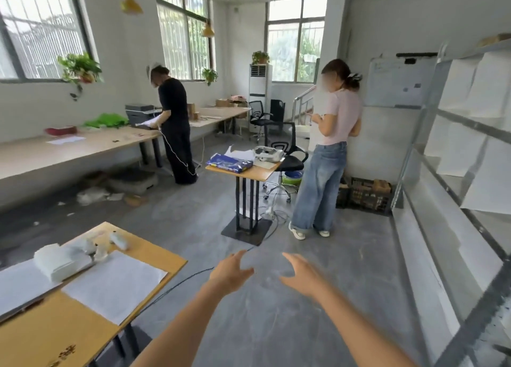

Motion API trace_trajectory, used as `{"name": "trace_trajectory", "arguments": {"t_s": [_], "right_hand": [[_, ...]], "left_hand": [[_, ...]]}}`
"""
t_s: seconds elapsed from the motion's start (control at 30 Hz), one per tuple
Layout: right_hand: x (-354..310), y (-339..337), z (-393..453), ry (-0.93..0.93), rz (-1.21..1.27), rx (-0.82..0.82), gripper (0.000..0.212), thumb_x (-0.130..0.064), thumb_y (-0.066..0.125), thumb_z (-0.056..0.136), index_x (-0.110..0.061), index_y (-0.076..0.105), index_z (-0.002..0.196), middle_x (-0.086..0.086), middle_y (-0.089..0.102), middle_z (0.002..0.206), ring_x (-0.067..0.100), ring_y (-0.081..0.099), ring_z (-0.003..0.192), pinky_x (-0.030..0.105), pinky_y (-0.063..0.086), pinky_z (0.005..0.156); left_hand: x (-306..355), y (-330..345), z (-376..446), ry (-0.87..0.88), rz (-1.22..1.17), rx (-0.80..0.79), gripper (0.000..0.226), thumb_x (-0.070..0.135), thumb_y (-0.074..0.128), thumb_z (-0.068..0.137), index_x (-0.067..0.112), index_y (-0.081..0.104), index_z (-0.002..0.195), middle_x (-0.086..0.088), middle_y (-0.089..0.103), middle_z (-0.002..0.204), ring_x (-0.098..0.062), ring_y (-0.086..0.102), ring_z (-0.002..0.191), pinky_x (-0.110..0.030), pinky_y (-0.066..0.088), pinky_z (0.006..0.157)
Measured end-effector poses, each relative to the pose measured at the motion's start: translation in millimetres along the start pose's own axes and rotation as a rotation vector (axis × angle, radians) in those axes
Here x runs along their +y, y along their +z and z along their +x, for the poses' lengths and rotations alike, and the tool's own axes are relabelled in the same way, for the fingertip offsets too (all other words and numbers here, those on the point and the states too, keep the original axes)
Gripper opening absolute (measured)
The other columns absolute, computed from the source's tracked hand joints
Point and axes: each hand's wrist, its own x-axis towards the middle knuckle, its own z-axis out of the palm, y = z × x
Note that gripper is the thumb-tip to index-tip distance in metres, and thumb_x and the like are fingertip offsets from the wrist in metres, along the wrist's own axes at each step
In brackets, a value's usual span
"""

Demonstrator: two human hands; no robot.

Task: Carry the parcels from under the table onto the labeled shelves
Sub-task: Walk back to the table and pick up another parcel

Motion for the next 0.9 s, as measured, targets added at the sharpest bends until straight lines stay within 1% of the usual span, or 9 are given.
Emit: {"name": "trace_trajectory", "arguments": {"t_s": [0.17, 0.27, 0.33, 0.4, 0.53, 0.63, 0.73, 0.8, 0.9], "right_hand": [[-29.8, -23.5, 137.2, -0.025, -0.011, -0.032, 0.073, -0.035, 0.056, 0.086, -0.022, 0.024, 0.150, 0.004, 0.026, 0.157, 0.021, 0.031, 0.142, 0.033, 0.030, 0.113], [-49.3, -34.9, 213.7, -0.054, -0.012, -0.035, 0.074, -0.034, 0.057, 0.085, -0.021, 0.025, 0.150, 0.004, 0.024, 0.158, 0.020, 0.030, 0.143, 0.035, 0.030, 0.115], [-62.3, -40.4, 261.1, -0.087, -0.022, -0.048, 0.072, -0.033, 0.057, 0.086, -0.020, 0.026, 0.149, 0.004, 0.027, 0.156, 0.020, 0.032, 0.141, 0.034, 0.031, 0.113], [-75.2, -47.3, 290.8, -0.112, -0.029, -0.050, 0.071, -0.032, 0.058, 0.087, -0.019, 0.027, 0.149, 0.003, 0.029, 0.155, 0.021, 0.035, 0.140, 0.033, 0.033, 0.110], [-100.5, -53.5, 379.6, -0.143, 0.040, -0.076, 0.070, -0.034, 0.057, 0.087, -0.020, 0.026, 0.149, 0.004, 0.029, 0.155, 0.023, 0.035, 0.139, 0.036, 0.036, 0.108], [-119.0, -54.0, 450.0, -0.188, 0.033, -0.116, 0.072, -0.037, 0.056, 0.088, -0.020, 0.024, 0.150, 0.004, 0.029, 0.155, 0.024, 0.035, 0.139, 0.038, 0.037, 0.110], [-140.9, -54.8, 524.8, -0.241, 0.027, -0.145, 0.073, -0.037, 0.057, 0.088, -0.020, 0.022, 0.150, 0.004, 0.028, 0.156, 0.024, 0.032, 0.141, 0.041, 0.034, 0.112], [-156.1, -56.3, 575.7, -0.289, 0.013, -0.169, 0.074, -0.037, 0.057, 0.088, -0.020, 0.022, 0.151, 0.005, 0.028, 0.156, 0.024, 0.031, 0.142, 0.040, 0.033, 0.113], [-184.4, -64.2, 653.4, -0.353, -0.012, -0.211, 0.075, -0.033, 0.060, 0.086, -0.018, 0.023, 0.150, 0.008, 0.032, 0.154, 0.025, 0.036, 0.139, 0.036, 0.033, 0.112]], "left_hand": [[-21.6, -39.3, 124.9, -0.040, -0.048, 0.009, 0.067, 0.038, 0.051, 0.092, 0.018, 0.025, 0.150, -0.009, 0.035, 0.154, -0.026, 0.038, 0.139, -0.037, 0.035, 0.112], [-31.8, -68.2, 190.8, -0.063, -0.084, 0.041, 0.066, 0.036, 0.052, 0.090, 0.018, 0.028, 0.149, -0.010, 0.044, 0.148, -0.027, 0.047, 0.131, -0.036, 0.041, 0.106], [-39.8, -82.2, 230.1, -0.086, -0.100, 0.057, 0.066, 0.036, 0.052, 0.089, 0.019, 0.029, 0.148, -0.009, 0.046, 0.147, -0.027, 0.049, 0.130, -0.036, 0.043, 0.104], [-46.5, -91.9, 253.4, -0.096, -0.083, 0.069, 0.066, 0.037, 0.052, 0.089, 0.020, 0.029, 0.149, -0.006, 0.041, 0.150, -0.025, 0.045, 0.134, -0.037, 0.042, 0.105], [-76.3, -120.2, 318.0, -0.163, -0.062, 0.099, 0.067, 0.039, 0.053, 0.089, 0.019, 0.029, 0.149, -0.006, 0.031, 0.154, -0.025, 0.040, 0.138, -0.040, 0.038, 0.110], [-100.6, -144.1, 371.4, -0.206, -0.039, 0.131, 0.068, 0.040, 0.053, 0.089, 0.018, 0.029, 0.149, -0.008, 0.033, 0.154, -0.026, 0.037, 0.139, -0.042, 0.035, 0.112], [-123.2, -171.1, 429.1, -0.251, -0.027, 0.175, 0.067, 0.041, 0.052, 0.090, 0.018, 0.029, 0.148, -0.007, 0.034, 0.153, -0.026, 0.038, 0.139, -0.042, 0.034, 0.113], [-136.8, -191.7, 471.7, -0.294, -0.043, 0.221, 0.066, 0.040, 0.053, 0.090, 0.019, 0.030, 0.148, -0.006, 0.033, 0.154, -0.026, 0.038, 0.139, -0.041, 0.034, 0.113], [-152.3, -226.2, 531.3, -0.369, -0.105, 0.288, 0.065, 0.038, 0.053, 0.090, 0.020, 0.031, 0.148, -0.007, 0.034, 0.153, -0.027, 0.038, 0.138, -0.041, 0.034, 0.112]]}}
